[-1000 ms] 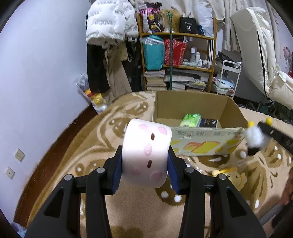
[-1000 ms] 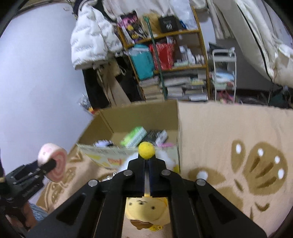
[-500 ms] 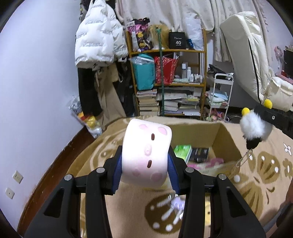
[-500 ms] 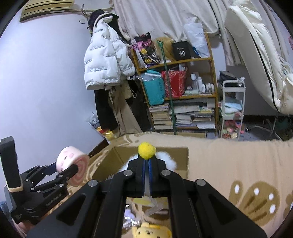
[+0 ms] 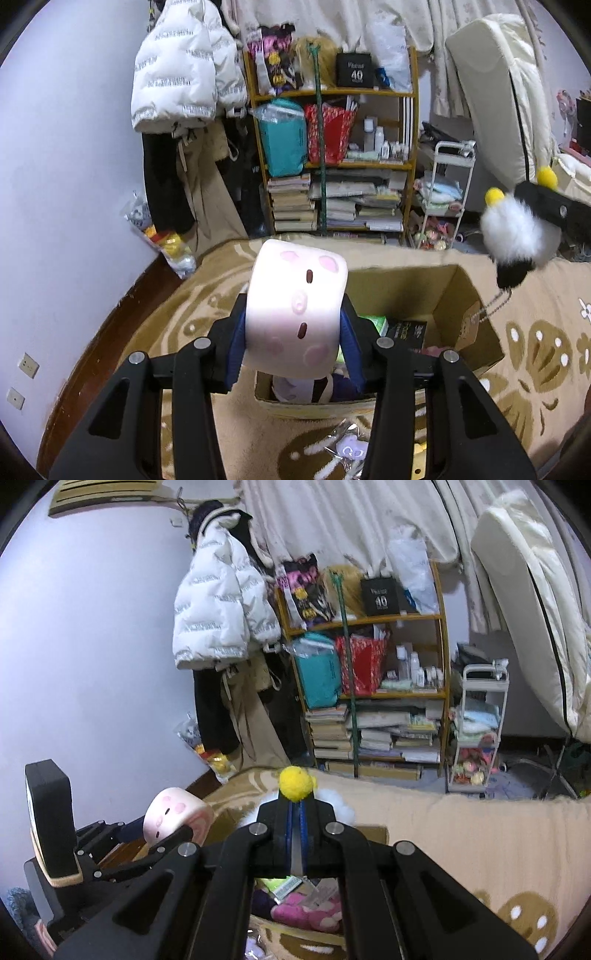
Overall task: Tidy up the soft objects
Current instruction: 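Open both tools to drop the pink and white plushes into the box, then grasp the bagged lavender keychain with the left tool while the right tool grasps the yellow dog plush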
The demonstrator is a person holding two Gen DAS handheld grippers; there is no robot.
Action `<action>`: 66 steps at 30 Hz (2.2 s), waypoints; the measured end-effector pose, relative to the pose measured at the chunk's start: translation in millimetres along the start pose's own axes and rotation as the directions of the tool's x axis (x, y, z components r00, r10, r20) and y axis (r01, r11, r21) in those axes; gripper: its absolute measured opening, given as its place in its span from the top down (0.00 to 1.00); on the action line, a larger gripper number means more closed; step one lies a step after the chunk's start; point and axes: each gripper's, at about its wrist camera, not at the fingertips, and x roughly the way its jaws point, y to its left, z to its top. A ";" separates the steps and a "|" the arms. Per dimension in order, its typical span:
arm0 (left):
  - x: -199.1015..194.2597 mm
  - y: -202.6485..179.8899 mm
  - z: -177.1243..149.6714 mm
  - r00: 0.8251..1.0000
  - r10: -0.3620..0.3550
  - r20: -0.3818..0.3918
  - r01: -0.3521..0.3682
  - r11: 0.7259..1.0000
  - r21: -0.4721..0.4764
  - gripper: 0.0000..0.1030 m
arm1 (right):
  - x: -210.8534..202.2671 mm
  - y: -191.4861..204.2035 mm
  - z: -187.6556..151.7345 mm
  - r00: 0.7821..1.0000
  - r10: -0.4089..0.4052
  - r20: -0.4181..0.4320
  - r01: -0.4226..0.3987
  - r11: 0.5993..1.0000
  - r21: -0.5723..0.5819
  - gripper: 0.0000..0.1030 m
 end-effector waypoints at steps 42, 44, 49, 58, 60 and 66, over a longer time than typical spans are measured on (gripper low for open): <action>-38.8 11.1 -68.3 0.992 0.010 -0.128 -0.008 1.000 0.017 0.14 | -27.6 -20.1 -78.4 0.982 -0.058 -0.182 0.066 0.997 0.040 0.06; -39.9 11.1 -75.5 0.989 0.006 -0.145 -0.005 1.000 0.012 0.14 | -35.1 -23.9 -82.5 0.982 -0.057 -0.180 0.070 0.995 0.067 0.03; -45.4 8.1 -88.2 0.985 0.010 -0.170 -0.003 0.999 0.039 0.14 | -45.7 -27.9 -92.5 0.977 -0.071 -0.203 0.089 0.993 0.080 0.02; -56.0 3.6 -105.6 0.975 -0.007 -0.224 0.017 0.999 0.045 0.14 | -56.9 -25.6 -113.3 0.966 -0.090 -0.241 0.109 0.992 0.068 0.02; -57.2 2.2 -107.2 0.973 -0.009 -0.229 0.020 0.999 0.047 0.14 | -59.1 -25.0 -117.8 0.965 -0.088 -0.247 0.109 0.992 0.071 0.02; -55.6 -1.3 -112.8 0.969 -0.007 -0.249 0.023 0.998 0.064 0.14 | -58.8 -24.8 -126.4 0.961 -0.088 -0.263 0.110 0.991 0.071 0.02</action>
